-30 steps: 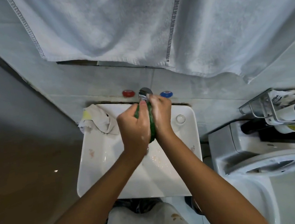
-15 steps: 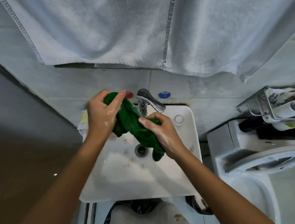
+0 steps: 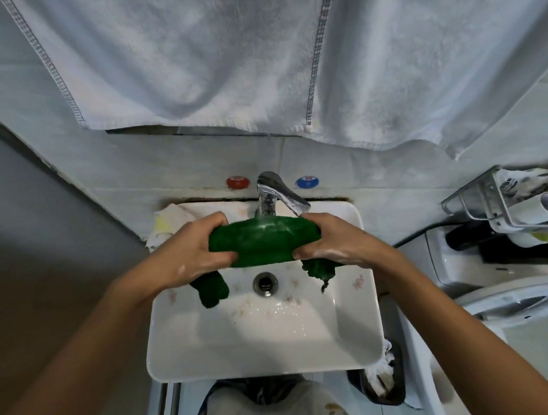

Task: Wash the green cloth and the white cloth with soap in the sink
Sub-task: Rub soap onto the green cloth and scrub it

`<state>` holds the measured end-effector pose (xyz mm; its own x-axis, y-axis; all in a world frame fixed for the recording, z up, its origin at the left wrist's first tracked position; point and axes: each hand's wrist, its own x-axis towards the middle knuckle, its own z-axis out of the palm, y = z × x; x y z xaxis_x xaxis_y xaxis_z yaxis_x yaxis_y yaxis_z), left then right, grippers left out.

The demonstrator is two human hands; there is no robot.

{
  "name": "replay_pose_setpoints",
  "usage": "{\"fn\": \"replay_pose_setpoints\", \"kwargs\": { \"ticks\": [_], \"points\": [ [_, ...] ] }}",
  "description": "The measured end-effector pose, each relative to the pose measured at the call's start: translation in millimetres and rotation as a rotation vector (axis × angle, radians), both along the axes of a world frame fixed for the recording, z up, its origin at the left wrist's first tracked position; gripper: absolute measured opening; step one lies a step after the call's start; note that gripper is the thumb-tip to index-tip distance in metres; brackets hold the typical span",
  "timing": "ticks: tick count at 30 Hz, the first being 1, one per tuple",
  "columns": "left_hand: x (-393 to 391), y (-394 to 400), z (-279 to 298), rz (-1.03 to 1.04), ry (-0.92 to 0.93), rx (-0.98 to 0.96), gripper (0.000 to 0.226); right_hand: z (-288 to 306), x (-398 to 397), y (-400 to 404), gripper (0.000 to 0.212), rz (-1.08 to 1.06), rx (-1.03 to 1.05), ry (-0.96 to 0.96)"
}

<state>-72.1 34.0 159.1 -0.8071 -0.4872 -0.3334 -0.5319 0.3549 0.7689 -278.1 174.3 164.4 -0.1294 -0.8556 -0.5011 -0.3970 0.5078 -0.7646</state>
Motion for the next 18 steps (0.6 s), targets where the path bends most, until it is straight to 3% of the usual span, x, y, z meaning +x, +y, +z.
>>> {"fn": "replay_pose_setpoints", "kwargs": {
  "ticks": [3,6,13,15,18],
  "points": [
    [0.6,6.8,0.6,-0.071,-0.017,0.109,0.019,-0.2,3.4,3.5,0.024,0.058,-0.049,0.012],
    [-1.0,11.8,1.7,0.043,0.036,0.181,0.018,-1.8,5.7,4.2,0.034,0.047,-0.157,0.143],
    [-2.0,17.9,5.0,0.013,-0.068,-0.246,0.039,10.1,26.4,8.8,0.016,-0.062,-0.202,-0.155],
    [-1.2,21.4,6.5,0.023,-0.004,-0.227,0.036,12.6,29.3,5.7,0.025,-0.182,-0.223,-0.158],
    [-7.0,26.1,4.6,0.199,0.167,-0.085,0.034,13.3,35.3,-2.4,0.031,-0.354,-0.242,-0.155]
  ]
}}
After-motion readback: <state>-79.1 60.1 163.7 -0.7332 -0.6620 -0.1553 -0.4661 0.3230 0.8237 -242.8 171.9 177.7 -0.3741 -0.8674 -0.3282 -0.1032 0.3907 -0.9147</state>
